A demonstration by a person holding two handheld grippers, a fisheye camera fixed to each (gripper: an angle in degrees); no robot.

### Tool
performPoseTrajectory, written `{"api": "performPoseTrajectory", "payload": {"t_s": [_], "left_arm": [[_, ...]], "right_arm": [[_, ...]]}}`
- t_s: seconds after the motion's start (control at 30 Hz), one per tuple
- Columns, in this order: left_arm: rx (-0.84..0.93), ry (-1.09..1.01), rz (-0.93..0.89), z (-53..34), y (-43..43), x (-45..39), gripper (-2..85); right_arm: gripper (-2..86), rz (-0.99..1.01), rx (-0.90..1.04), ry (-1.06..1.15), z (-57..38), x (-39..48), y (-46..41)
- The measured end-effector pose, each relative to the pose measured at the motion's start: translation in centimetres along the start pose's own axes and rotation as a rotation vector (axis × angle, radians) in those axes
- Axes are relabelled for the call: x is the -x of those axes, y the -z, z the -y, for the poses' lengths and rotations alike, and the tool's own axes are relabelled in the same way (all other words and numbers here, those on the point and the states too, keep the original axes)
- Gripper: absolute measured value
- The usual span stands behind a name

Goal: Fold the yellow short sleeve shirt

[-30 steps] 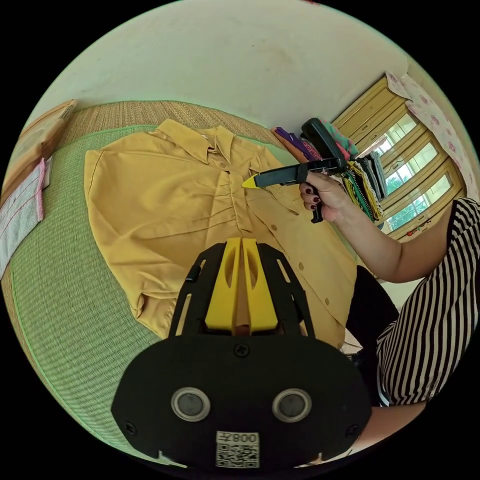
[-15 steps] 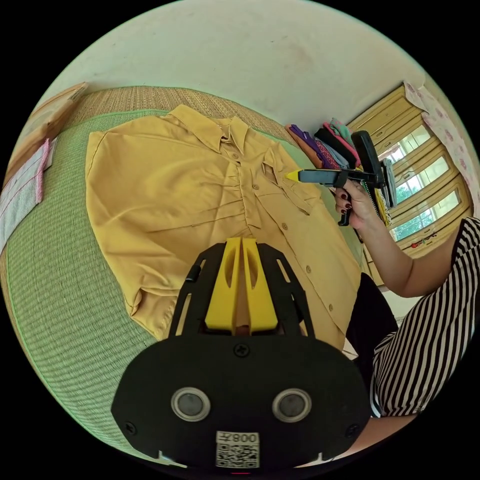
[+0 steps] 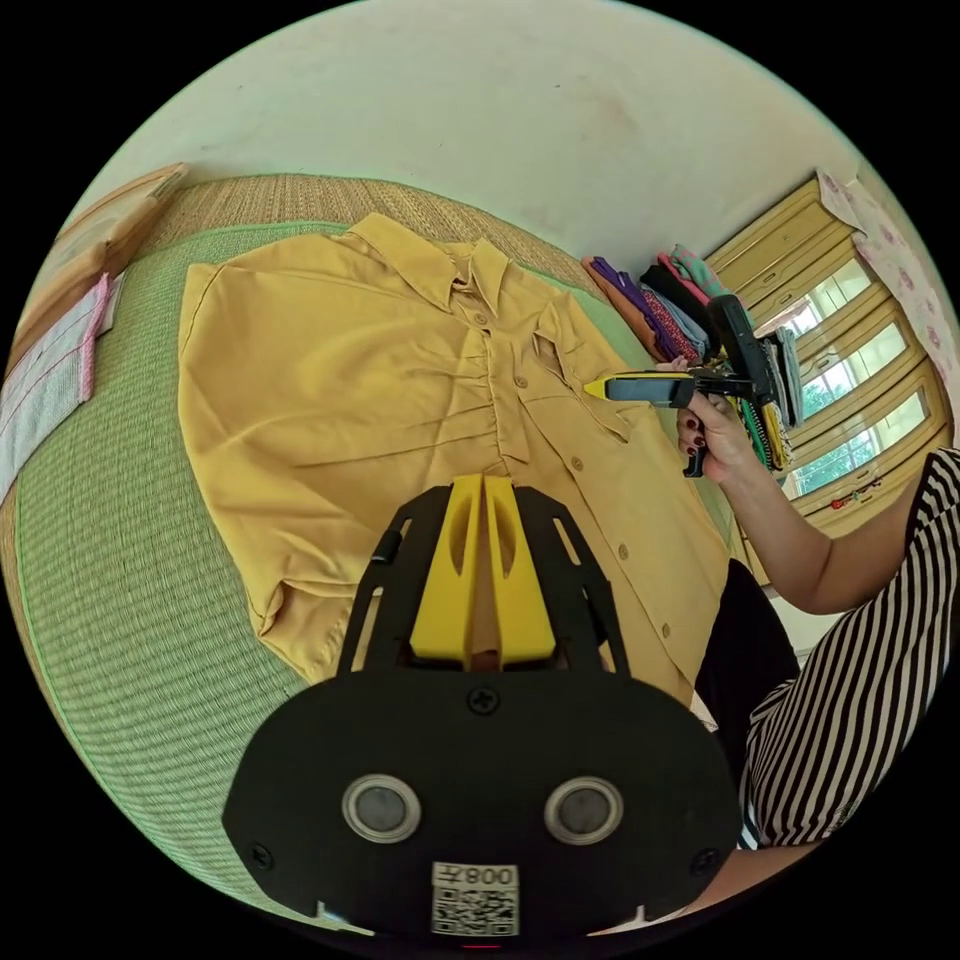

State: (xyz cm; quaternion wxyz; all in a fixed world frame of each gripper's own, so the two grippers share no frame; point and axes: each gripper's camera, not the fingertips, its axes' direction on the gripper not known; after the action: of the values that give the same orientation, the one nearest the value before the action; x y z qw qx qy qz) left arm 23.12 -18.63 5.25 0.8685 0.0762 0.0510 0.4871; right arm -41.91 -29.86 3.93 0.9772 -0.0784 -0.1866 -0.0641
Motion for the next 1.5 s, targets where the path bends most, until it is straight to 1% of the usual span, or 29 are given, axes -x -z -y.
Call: {"api": "performPoseTrajectory", "payload": {"t_s": [0.1,0.2,0.33,0.4,0.43,0.47,0.5,0.57,0.63,0.67,0.73,0.83,0.87,0.9,0.93,1.03,1.07,1.1,1.13,1.2,1.3,1.37,1.43,1.5], "left_arm": [[0.037,0.025,-0.01,-1.2,-0.5,0.3,0.2],[0.005,0.005,-0.001,-2.7,-0.1,-0.2,0.2],[-0.019,0.034,0.044,-5.1,0.4,-0.1,0.3],[0.018,0.07,0.069,-6.1,0.0,0.3,0.3],[0.021,0.077,0.055,-6.8,-0.1,0.4,0.2],[0.015,0.084,0.053,-7.2,0.0,0.4,0.2],[-0.012,0.09,0.062,-8.1,0.3,0.4,0.2],[-0.099,0.094,0.064,-9.8,1.6,0.3,0.2],[-0.197,0.098,0.037,-12.5,3.3,0.5,0.2],[-0.209,0.098,0.044,-13.2,3.6,0.5,0.2],[-0.211,0.166,0.117,-16.1,4.2,1.1,0.2],[-0.197,0.264,0.081,-18.7,3.7,2.1,0.2],[-0.177,0.27,0.09,-18.9,3.3,2.2,0.2],[-0.118,0.278,0.133,-19.3,2.4,2.3,0.2],[-0.084,0.277,0.152,-19.8,1.8,2.2,0.2],[-0.132,0.266,0.17,-21.5,2.3,1.7,0.2],[-0.13,0.269,0.181,-21.9,2.3,1.8,0.2],[-0.091,0.273,0.203,-22.6,1.7,2.1,0.3],[-0.063,0.287,0.183,-23.3,1.2,2.6,0.3],[-0.095,0.308,0.097,-24.9,2.0,3.0,0.3],[-0.218,0.303,0.012,-28.3,4.6,2.3,0.3],[-0.207,0.291,-0.039,-30.3,5.4,1.8,0.4],[-0.17,0.293,-0.141,-33.5,5.7,1.2,0.6],[-0.151,0.316,-0.208,-36.3,5.9,0.7,0.9]], "right_arm": [[0.1,-0.015,0.052,0.003,0.0,-0.2,-1.7],[0.1,0.054,0.021,-0.007,-0.8,-0.7,-0.7],[0.1,0.027,-0.005,0.003,-2.4,-0.3,0.6],[0.1,-0.004,0.046,0.001,-3.2,-0.6,-0.5],[0.1,-0.005,0.06,0.001,-3.4,-0.8,-0.9],[0.1,0.036,0.022,-0.023,-3.9,-1.5,-0.4],[0.1,0.093,0.029,-0.03,-4.1,-2.1,0.0],[0.1,0.138,-0.012,-0.028,-4.7,-2.2,1.4],[0.1,0.129,-0.024,-0.02,-5.5,-2.1,2.5],[0.1,0.118,-0.018,-0.019,-6.1,-2.2,3.1],[0.1,0.111,-0.009,-0.02,-7.3,-2.6,3.7],[0.1,0.083,0.027,-0.037,-9.6,-3.8,3.6],[0.1,0.058,0.052,-0.047,-10.3,-4.4,3.0],[0.1,0.055,0.072,-0.054,-10.9,-4.9,2.5],[0.1,0.075,0.053,-0.059,-11.3,-5.3,2.7],[0.1,0.118,0.047,-0.098,-12.3,-7.0,3.4],[0.1,0.129,0.042,-0.106,-12.8,-7.5,3.7],[0.1,0.141,0.038,-0.121,-13.3,-8.1,4.1],[0.2,0.154,0.035,-0.133,-13.6,-8.5,4.3],[0.2,0.24,-0.027,-0.179,-15.4,-9.9,6.6],[0.2,0.319,-0.08,-0.208,-18.5,-11.6,10.0],[0.3,0.36,-0.096,-0.206,-20.6,-12.4,12.2],[0.3,0.381,-0.116,-0.207,-23.2,-13.2,14.7],[0.3,0.388,-0.132,-0.229,-27.5,-14.4,17.9]]}}
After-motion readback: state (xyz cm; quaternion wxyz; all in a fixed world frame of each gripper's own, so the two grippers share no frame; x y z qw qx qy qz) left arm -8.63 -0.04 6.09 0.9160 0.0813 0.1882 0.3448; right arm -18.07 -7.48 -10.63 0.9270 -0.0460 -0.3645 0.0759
